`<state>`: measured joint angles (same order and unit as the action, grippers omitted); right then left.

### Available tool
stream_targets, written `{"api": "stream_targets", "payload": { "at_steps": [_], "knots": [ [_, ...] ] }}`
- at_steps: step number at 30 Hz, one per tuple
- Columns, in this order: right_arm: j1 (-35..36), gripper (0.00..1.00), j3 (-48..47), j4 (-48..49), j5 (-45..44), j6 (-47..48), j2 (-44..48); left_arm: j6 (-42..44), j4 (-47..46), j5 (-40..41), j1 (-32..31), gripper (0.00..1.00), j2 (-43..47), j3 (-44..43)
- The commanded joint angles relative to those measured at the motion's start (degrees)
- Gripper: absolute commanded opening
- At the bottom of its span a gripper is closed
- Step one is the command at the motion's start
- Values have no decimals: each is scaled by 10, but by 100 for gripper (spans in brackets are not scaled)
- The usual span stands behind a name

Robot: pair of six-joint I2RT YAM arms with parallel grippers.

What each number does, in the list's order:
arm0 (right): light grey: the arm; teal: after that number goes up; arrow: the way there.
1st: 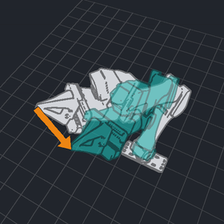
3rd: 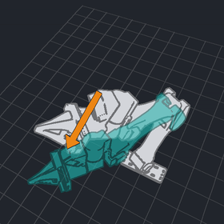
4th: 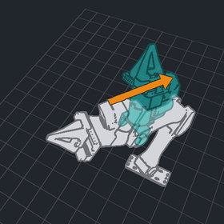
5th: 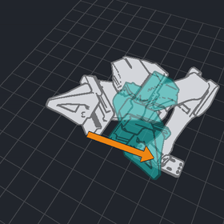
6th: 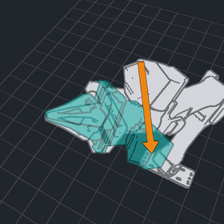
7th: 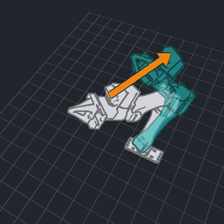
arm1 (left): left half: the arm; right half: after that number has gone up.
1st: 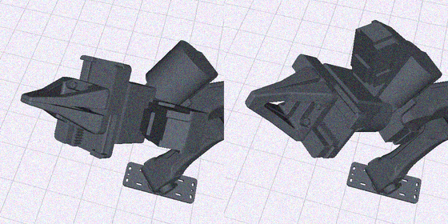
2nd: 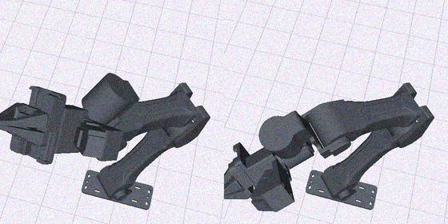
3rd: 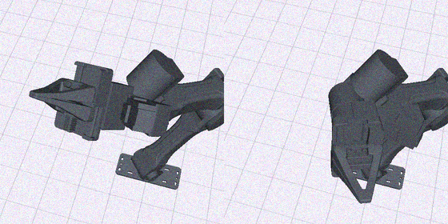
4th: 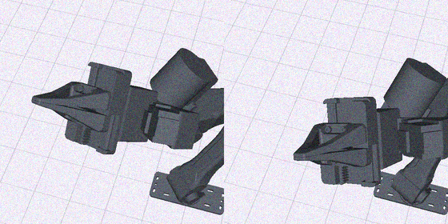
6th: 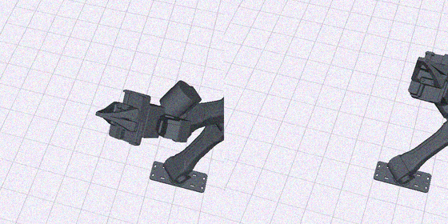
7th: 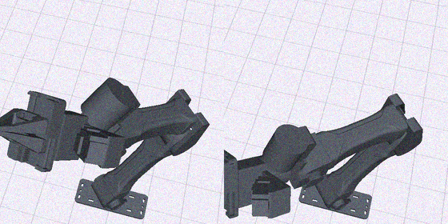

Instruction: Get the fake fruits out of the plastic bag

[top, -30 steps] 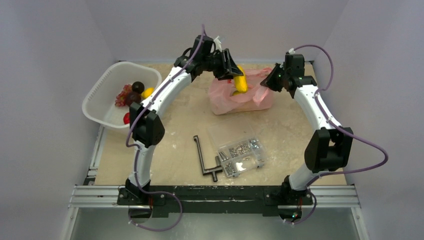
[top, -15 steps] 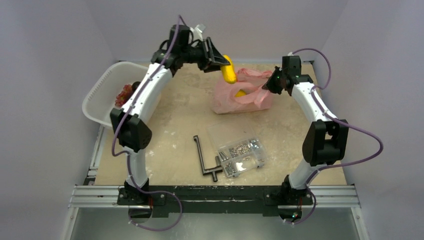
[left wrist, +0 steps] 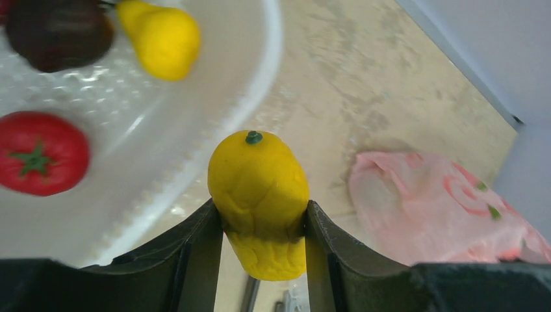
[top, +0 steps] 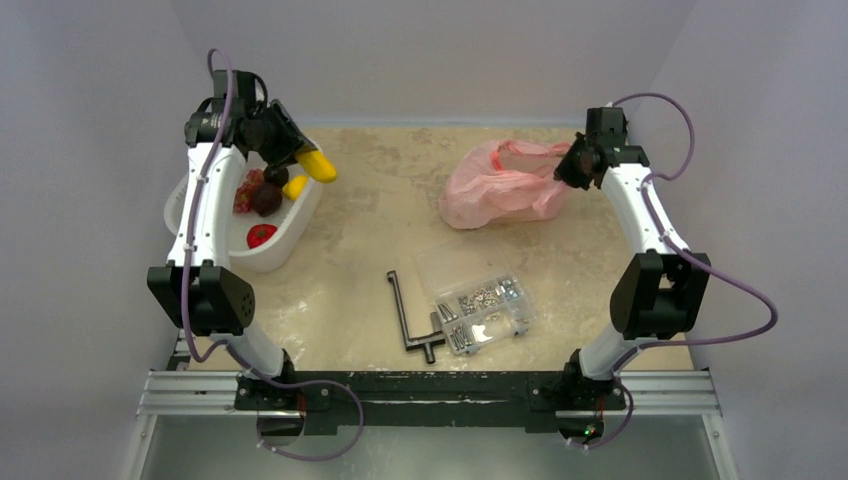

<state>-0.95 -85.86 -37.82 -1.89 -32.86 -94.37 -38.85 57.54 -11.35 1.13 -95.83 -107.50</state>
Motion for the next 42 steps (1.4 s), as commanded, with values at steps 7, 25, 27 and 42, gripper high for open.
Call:
{"api": "stream_targets", "payload": {
  "at_steps": [7, 25, 27, 42],
  "knots": [
    [-36, 0, 47, -13, 34, 35, 47, 51, 28, 203, 77, 0, -33, 0],
    [22, 0, 107, -62, 20, 104, 93, 87, 34, 156, 101, 51, -165, -64],
    [23, 0, 112, -74, 21, 113, 104, 85, 22, 140, 101, 62, -141, -36],
    [63, 0, 136, -31, 144, 103, 129, 56, -23, -24, -14, 80, 31, 71]
  ]
}}
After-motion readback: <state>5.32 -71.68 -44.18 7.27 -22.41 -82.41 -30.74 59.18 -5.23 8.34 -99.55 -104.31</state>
